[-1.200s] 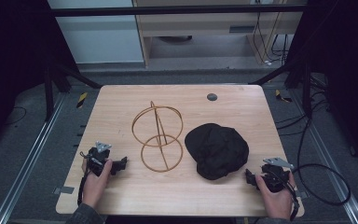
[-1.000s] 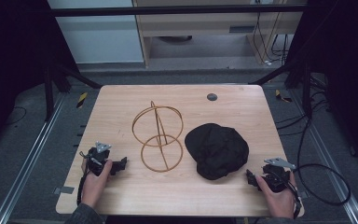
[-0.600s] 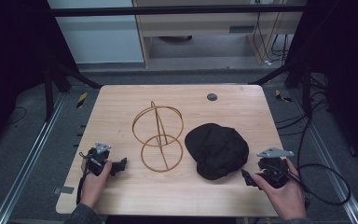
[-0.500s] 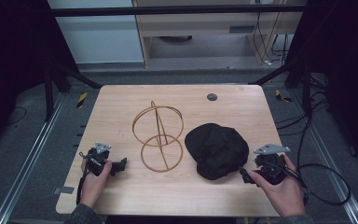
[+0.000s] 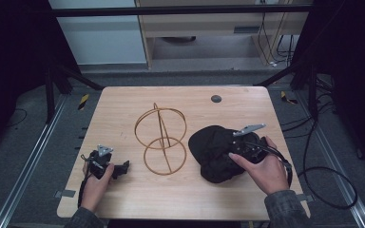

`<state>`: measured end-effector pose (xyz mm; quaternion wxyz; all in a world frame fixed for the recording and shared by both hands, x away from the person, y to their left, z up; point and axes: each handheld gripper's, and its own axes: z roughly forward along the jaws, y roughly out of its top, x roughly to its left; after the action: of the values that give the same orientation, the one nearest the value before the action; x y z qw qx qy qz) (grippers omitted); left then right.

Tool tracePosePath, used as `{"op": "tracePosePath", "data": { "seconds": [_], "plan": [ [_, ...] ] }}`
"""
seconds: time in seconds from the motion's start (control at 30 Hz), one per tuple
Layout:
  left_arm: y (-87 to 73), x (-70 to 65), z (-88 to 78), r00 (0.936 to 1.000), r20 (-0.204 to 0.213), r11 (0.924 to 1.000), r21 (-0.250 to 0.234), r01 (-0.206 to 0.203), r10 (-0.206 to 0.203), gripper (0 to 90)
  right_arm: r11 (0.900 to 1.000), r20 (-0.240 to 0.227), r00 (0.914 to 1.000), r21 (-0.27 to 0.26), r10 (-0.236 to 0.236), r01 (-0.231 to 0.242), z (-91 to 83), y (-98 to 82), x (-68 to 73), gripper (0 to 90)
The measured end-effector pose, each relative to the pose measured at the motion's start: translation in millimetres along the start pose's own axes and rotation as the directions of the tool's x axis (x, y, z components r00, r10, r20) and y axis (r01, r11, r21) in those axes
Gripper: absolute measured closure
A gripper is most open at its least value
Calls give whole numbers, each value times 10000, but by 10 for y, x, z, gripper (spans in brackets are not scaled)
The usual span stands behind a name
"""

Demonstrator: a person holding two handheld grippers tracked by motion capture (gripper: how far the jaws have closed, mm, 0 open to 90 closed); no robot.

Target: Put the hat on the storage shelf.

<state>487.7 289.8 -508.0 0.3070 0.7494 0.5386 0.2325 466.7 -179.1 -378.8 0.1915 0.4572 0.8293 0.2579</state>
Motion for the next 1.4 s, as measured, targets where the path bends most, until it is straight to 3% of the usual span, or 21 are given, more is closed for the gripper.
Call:
{"op": "tracePosePath", "data": {
  "seconds": [0.17,0.27,0.47,0.77,0.9,1.0,1.23,1.4],
  "plan": [
    [0,1,0,10000,8,10000,3,-11,11,0,9994,136,9999,339,35,-40,114,27,-16,94],
    [0,1,0,10000,7,10000,2,-11,11,0,9984,346,9993,532,149,-168,167,18,-52,174],
    [0,0,0,10000,13,10000,1,-21,21,0,9972,264,9994,710,218,-236,211,24,-77,263],
    [-1,-7,2,10000,47,10000,-22,-50,50,0,9955,-85,9995,901,292,-283,270,34,-134,497],
    [-1,-7,2,10000,48,10000,-22,-50,50,0,9955,-264,9993,920,247,-222,291,45,-143,657],
    [-1,-7,2,10000,46,10000,-23,-50,50,0,9957,-384,9992,926,108,-72,282,58,-165,742],
    [-1,-7,2,10000,49,10000,-22,-53,53,0,9953,-569,9983,955,-120,174,241,98,-190,810],
    [-1,-7,1,10000,53,10000,-20,-58,58,0,9957,-745,9968,857,-293,356,104,187,-200,848]
  ]
}}
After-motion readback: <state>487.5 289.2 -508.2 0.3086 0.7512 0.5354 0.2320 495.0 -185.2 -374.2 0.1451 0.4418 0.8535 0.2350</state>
